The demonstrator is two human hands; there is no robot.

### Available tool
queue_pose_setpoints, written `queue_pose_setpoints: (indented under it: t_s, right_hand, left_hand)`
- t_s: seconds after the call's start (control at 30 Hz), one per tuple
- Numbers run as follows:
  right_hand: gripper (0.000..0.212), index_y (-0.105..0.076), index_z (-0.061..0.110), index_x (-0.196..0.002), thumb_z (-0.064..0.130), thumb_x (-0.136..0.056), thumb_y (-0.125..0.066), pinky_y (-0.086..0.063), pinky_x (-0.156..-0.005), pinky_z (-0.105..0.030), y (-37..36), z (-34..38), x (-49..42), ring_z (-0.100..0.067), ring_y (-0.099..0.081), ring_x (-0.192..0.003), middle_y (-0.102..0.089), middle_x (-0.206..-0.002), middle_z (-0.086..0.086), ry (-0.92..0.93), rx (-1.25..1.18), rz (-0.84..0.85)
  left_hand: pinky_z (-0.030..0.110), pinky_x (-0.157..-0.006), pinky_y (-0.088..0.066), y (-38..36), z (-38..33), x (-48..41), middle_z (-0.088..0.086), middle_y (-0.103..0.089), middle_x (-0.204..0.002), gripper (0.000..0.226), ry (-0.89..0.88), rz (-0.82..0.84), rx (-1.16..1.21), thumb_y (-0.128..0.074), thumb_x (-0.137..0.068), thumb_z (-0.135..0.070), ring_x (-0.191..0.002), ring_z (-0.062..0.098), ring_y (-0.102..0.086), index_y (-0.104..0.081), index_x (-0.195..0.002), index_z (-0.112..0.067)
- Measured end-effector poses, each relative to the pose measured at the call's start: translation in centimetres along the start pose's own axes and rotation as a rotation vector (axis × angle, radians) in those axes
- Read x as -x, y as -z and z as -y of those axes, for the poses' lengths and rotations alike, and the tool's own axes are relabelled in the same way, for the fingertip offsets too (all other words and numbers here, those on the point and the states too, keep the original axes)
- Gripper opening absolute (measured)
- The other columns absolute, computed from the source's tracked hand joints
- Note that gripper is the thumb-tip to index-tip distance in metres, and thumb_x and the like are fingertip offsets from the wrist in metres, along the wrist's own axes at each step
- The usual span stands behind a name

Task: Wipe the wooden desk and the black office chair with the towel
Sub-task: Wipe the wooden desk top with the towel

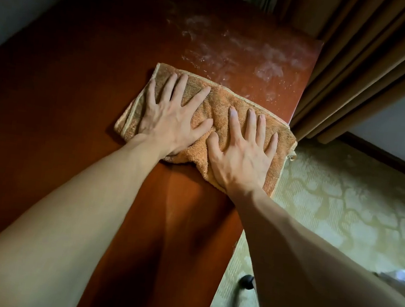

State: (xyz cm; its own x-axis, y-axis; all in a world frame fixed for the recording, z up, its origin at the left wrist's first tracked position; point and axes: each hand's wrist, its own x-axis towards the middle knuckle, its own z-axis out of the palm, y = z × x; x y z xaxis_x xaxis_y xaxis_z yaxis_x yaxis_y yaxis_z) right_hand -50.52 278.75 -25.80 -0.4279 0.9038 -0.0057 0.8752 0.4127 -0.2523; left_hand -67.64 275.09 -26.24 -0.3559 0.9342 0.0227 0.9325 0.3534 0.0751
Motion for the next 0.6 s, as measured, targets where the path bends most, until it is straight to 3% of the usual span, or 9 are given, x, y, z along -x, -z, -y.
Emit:
queue_pose_setpoints:
  t_s: [0.6]
  right_hand:
    - [0.070, -0.016, 0.040, -0.163, 0.066, -0.098, -0.024, 0.006, -0.126, -0.055, 0.3, -1.5, -10.5, -0.020, 0.005, -0.160, -0.007, -0.173, -0.001, 0.000, -0.005, 0.009]
  left_hand:
    - [0.065, -0.123, 0.002, -0.7, -0.9, -10.3, 0.015, -0.007, -0.171, 0.080, 0.028, -0.017, 0.028, -0.010, -0.088, -0.077, -0.159, 0.032, -0.001, -0.009, -0.161, -0.046]
